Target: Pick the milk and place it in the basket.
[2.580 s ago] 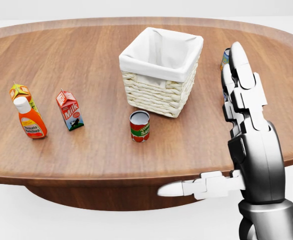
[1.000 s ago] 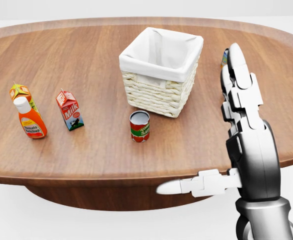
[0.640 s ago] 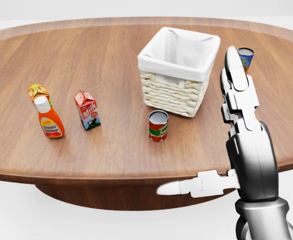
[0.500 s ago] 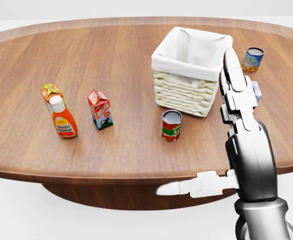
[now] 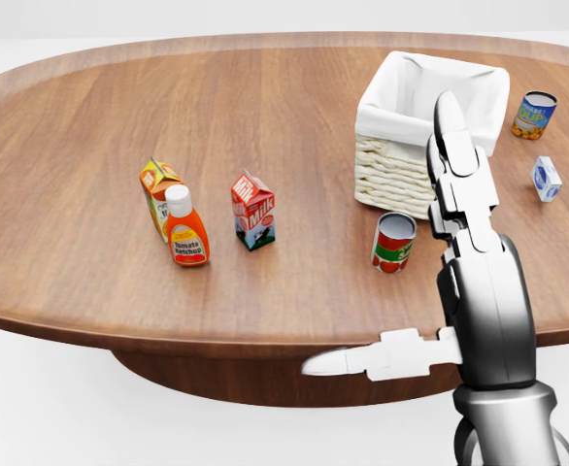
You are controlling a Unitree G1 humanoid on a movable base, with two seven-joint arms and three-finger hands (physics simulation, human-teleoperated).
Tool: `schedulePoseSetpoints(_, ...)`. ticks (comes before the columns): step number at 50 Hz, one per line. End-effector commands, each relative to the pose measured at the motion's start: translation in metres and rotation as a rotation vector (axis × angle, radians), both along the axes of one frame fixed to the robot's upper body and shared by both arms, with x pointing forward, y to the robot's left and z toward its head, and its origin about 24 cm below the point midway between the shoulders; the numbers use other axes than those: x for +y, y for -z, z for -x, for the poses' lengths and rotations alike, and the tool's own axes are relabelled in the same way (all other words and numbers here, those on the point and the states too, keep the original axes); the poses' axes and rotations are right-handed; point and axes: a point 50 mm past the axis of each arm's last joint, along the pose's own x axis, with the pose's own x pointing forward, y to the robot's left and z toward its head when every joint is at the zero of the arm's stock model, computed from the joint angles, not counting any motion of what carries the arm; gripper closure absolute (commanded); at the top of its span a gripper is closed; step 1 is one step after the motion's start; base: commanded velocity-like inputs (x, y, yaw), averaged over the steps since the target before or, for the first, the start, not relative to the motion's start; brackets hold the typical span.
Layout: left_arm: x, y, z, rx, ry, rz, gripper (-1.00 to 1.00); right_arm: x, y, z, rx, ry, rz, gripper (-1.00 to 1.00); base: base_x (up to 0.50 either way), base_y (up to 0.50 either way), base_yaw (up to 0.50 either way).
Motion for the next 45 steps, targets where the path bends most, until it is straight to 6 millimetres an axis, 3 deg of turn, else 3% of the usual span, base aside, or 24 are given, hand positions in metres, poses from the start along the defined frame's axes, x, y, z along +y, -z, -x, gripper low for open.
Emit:
schedulePoseSetpoints(1, -0.001, 0.001, 0.000, 0.000, 0.002, 0.002, -1.00, -0.002, -0.002, -0.001, -0.012, 0.011, -0.044, -0.98, 0.00, 0.00, 0.00)
schedulePoseSetpoints(7, -0.001, 0.001, 0.000, -0.001, 0.003, 0.003, -1.00, 0.000, -0.003, 0.000, -0.019, 0.006, -0.009, -0.98, 0.04, -0.01, 0.00)
schedulePoseSetpoints(39, 0.000, 0.001, 0.000, 0.000, 0.001, 0.002, -1.00, 0.003, 0.000, 0.000, 0.001, -0.014, 0.004, -0.98, 0.50, -0.15, 0.00)
schedulePoseSetpoints(45, 0.000, 0.001, 0.000, 0.000, 0.001, 0.002, -1.00, 0.011, 0.007, -0.001, 0.028, -0.019, 0.142, -0.98, 0.50, 0.01, 0.00)
